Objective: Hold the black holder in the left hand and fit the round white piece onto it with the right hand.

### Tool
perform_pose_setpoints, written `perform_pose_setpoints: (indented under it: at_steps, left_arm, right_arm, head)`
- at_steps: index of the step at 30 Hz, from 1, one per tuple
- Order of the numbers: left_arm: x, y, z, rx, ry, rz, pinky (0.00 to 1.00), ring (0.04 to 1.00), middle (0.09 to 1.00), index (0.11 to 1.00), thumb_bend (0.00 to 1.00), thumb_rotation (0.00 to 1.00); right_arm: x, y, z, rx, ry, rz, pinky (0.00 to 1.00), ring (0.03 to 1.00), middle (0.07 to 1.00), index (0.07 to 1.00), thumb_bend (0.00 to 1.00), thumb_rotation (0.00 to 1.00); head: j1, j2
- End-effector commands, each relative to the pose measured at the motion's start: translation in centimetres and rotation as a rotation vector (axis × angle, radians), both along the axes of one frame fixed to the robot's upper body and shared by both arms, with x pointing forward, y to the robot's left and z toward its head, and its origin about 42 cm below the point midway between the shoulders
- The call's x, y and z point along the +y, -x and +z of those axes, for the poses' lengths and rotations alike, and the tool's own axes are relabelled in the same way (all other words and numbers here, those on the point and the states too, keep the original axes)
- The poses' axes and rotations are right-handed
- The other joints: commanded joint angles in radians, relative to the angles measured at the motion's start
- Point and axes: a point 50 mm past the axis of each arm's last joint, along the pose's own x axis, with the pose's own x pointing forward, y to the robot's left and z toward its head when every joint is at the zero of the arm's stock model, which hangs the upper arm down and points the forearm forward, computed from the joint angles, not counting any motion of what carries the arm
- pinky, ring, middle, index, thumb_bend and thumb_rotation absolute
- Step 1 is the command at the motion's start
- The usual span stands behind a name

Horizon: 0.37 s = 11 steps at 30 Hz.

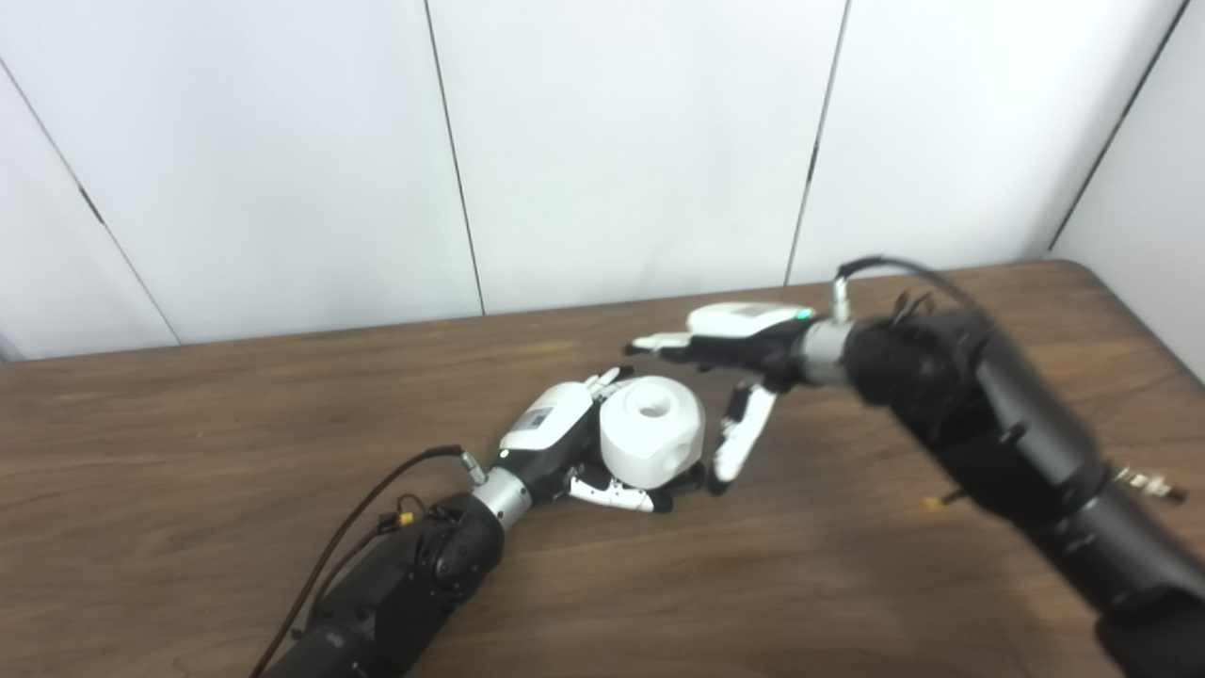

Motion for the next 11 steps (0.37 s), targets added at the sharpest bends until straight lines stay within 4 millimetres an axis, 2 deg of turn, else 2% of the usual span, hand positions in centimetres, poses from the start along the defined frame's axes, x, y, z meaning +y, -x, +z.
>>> perform_pose_setpoints:
  at_steps: [1,5,10,11]
  left_arm:
    - [0.3,5.7,-8.0,0.224,-0.221,-0.096,1.0,1.0,0.92,0.481,0.52,0.06]
    - [0.5,5.6,-8.1,0.228,-0.215,-0.09,1.0,1.0,0.915,0.481,0.52,0.06]
    - [0.5,5.6,-8.2,0.227,-0.217,-0.087,1.0,1.0,0.916,0.481,0.52,0.06]
    - [0.6,5.5,-8.2,0.227,-0.218,-0.087,1.0,1.0,0.917,0.481,0.52,0.06]
  right_arm:
    - [-1.3,0.0,3.6,-0.052,0.003,-0.029,0.86,0.997,1.0,1.0,1.0,0.25]
    - [-3.1,-0.2,4.2,0.022,0.034,-0.067,0.81,1.0,1.0,1.0,1.0,0.22]
    - [-4.5,0.0,4.4,0.042,0.031,-0.1,0.83,1.0,1.0,1.0,1.0,0.21]
    - [-4.8,0.1,4.4,0.02,0.006,-0.109,0.84,0.989,1.0,1.0,0.95,0.14]
  head:
    - [-0.001,0.0]
    - [-0.003,0.0]
    - [-0.004,0.0]
    - [-0.002,-0.001]
